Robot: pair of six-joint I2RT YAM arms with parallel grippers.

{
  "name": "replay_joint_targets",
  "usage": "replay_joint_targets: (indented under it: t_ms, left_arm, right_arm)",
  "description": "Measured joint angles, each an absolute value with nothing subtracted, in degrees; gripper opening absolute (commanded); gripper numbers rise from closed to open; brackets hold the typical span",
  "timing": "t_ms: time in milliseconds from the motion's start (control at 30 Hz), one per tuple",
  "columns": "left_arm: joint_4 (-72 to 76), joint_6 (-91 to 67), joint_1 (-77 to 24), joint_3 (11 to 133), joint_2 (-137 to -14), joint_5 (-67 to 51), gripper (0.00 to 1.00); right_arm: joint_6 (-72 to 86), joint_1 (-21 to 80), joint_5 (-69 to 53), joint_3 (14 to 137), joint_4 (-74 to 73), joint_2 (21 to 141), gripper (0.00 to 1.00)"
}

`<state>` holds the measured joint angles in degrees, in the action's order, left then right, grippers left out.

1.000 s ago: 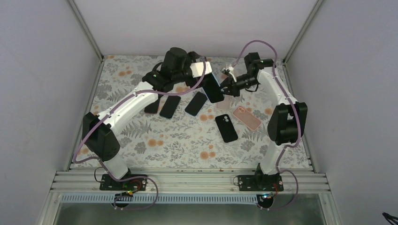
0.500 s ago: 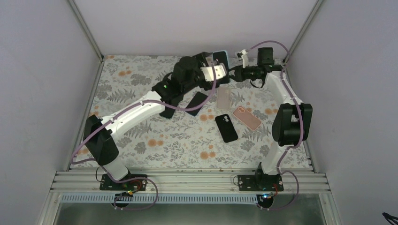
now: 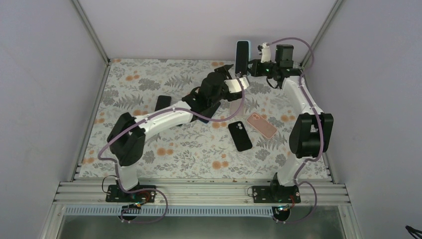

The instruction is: Take the phone out of the phone case

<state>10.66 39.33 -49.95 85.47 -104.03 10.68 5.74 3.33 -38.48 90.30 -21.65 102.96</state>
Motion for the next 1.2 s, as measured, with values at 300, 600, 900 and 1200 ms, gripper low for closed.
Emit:
replay_joint_targets:
  t_ms: [300, 600, 900, 1200]
  left_arm:
    - [15.0, 37.4, -50.0, 86.4, -111.8, 12.1, 1.0]
    - [17.0, 36.7, -50.0, 91.0, -112.2, 14.1, 1.0]
    - [18.6, 37.6, -49.5, 90.8, -113.2, 15.3, 1.0]
    - [21.0, 38.5, -47.9, 89.9, -113.2, 16.7, 0.99]
  right_arm:
    - [6.3, 5.8, -38.0, 89.3, -20.0, 100.9, 0.03]
    - [6.3, 6.4, -37.7, 85.8, -18.4, 99.3, 0.03]
    - [6.3, 6.4, -37.8, 85.2, -17.3, 98.7, 0.03]
    - [6.5, 7.1, -37.5, 84.9, -16.9, 98.2, 0.03]
